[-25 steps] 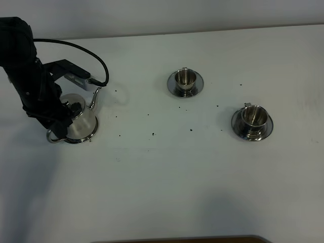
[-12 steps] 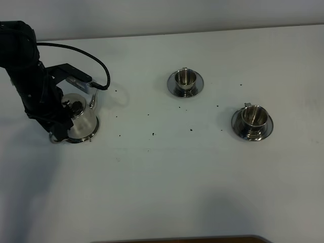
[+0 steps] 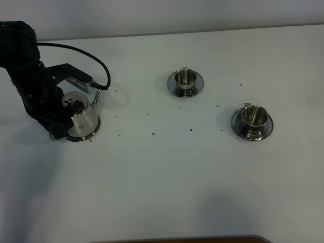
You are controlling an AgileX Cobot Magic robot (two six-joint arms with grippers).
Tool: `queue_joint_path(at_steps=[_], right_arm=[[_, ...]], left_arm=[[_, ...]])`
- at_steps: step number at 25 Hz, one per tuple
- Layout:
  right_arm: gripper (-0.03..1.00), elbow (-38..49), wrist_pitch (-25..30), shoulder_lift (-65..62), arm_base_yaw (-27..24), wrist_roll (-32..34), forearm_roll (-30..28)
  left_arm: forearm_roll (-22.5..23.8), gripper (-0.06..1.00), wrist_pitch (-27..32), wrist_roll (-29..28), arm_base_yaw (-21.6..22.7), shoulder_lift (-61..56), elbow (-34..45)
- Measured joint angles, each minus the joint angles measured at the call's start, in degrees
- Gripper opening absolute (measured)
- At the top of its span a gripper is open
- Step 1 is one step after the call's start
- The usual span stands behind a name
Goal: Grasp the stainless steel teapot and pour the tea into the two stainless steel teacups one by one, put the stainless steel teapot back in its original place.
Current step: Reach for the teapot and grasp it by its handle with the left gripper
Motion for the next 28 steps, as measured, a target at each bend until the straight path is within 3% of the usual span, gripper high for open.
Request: queue_joint_path(at_steps=[28], right_arm=[[0.49, 0.0, 0.0, 0.0, 0.0, 0.0, 0.0]], left_arm=[[-0.1, 0.25, -0.1, 0.1, 0.0, -0.7, 0.0]])
